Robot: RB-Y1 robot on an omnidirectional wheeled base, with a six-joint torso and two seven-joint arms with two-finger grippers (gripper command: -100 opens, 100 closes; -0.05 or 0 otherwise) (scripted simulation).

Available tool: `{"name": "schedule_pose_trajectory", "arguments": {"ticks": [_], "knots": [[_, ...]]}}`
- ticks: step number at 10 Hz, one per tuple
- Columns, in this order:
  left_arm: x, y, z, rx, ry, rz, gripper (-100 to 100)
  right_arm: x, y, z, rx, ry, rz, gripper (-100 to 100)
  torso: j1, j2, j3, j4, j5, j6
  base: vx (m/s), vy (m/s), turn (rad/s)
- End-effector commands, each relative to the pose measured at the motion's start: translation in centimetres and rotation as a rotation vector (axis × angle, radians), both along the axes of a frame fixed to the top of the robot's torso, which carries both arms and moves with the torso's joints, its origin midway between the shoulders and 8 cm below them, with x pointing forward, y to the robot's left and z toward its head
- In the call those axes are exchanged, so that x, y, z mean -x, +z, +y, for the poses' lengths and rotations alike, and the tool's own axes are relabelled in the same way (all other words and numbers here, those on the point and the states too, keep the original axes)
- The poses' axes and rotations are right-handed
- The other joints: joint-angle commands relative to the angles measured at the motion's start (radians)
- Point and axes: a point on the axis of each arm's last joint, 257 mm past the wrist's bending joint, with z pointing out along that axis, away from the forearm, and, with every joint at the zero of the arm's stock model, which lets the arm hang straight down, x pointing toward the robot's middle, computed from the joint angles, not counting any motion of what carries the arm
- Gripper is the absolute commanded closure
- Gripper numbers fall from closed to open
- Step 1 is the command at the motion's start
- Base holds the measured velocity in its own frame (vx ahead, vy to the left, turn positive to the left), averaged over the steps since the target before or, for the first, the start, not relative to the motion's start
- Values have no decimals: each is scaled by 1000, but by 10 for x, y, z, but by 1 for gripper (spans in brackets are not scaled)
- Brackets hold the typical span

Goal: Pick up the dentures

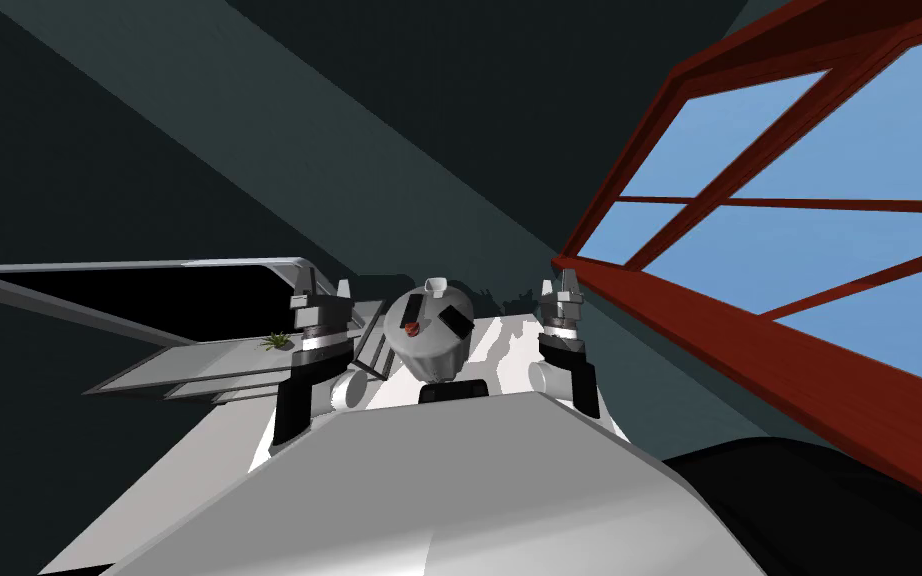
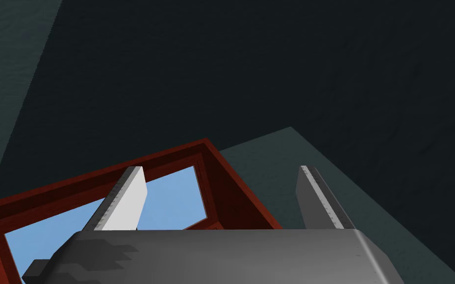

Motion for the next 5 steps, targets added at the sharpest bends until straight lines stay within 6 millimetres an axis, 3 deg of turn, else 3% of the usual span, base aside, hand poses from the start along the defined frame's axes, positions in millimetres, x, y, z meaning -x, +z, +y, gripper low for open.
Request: {"name": "schedule_pose_trajectory", "arguments": {"ticks": [1, 5], "knots": [[-8, -10, -2, -18, -16, 30, -100, 0, 0, 0, 0, 0, 0, 0, 0, 0, 0, 0, 0, 0, -28, 4, -31], [-39, -52, -1, -17, -46, 146, -100, 0, 0, 0, 0, 0, 0, 0, 0, 5, 3, 1, 0, 0, -68, -2, -65]]}}
